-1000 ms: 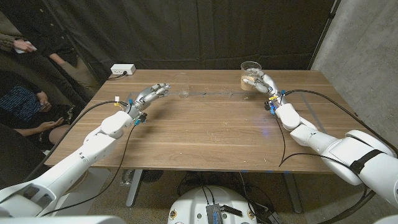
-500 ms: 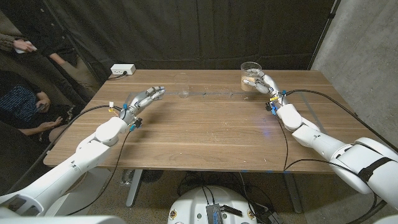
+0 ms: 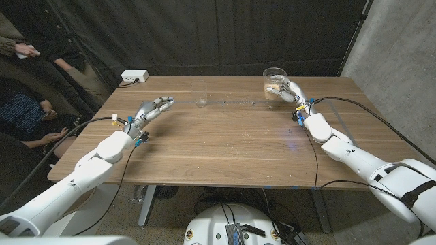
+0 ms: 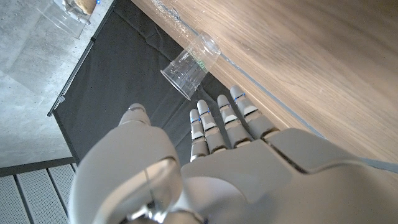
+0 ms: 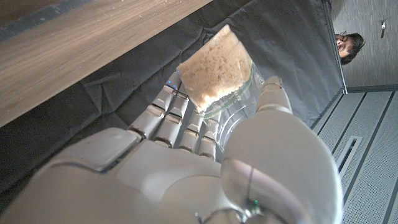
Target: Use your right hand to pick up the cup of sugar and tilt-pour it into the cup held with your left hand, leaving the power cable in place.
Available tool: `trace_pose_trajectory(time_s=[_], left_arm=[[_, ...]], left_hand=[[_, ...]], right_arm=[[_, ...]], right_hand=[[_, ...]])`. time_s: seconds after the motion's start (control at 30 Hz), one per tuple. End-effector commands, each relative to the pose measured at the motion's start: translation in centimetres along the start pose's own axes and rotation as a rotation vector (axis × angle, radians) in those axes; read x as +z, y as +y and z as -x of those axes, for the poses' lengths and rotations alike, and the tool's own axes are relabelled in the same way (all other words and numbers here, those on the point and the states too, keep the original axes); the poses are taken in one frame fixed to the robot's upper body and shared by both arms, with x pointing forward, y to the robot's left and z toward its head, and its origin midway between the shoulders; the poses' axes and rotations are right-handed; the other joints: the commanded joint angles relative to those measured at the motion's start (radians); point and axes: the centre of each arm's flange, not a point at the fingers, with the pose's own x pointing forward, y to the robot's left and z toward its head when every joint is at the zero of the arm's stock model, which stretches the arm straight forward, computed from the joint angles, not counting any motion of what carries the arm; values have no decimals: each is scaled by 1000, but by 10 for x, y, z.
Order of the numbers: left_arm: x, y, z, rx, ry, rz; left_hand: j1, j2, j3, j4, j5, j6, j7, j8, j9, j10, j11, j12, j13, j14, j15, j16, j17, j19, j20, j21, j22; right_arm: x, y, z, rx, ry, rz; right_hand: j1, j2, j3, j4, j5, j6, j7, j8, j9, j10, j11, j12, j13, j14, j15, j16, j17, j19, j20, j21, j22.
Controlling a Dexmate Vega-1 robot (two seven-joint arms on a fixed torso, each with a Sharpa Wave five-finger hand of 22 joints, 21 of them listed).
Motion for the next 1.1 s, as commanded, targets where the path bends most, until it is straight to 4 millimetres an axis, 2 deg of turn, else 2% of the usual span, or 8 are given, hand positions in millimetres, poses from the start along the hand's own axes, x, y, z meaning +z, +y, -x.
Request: trace_pose_trajectory(time_s=[0.03,0.6,0.87,1.1], left_arm=[[-8,21,4,20,42,-70],[-12,44,-13,7,68,-169],[-16,46,-21,-7,48,-193],[-30,46,-27,6,8,-200]], left_hand=[[2,-10,-4,-1,5,-2,-1,0,5,-3,1,-2,2,-6,-84,-4,3,6,0,0,3],[2,-14,-6,-2,9,-3,1,1,8,-3,2,0,5,-6,-85,-4,5,5,-3,-2,3],[1,-15,-7,-3,12,-3,0,1,9,-5,-1,-1,7,-5,-87,-4,6,6,-4,-3,3],[-3,-19,-11,-1,14,-5,-1,1,10,-4,3,0,8,-4,-89,-4,7,8,-6,-2,3]], right_arm=[[3,-2,-6,10,3,6],[-2,-1,-5,9,14,7],[0,-5,-2,7,18,26],[0,-5,3,13,27,56]], right_hand=[[-1,10,5,7,-2,13,2,10,5,13,1,6,2,13,-185,-6,1,3,-122,-1,0],[0,11,7,8,-4,17,4,23,14,17,-5,8,3,24,-185,-19,0,5,-122,-3,-6],[-2,12,7,8,-5,25,8,31,17,19,-3,9,4,28,-185,-25,-1,5,-123,-4,-9],[-3,12,6,9,-6,30,7,35,18,20,0,9,4,30,-185,-30,-1,6,-124,-5,-11]])
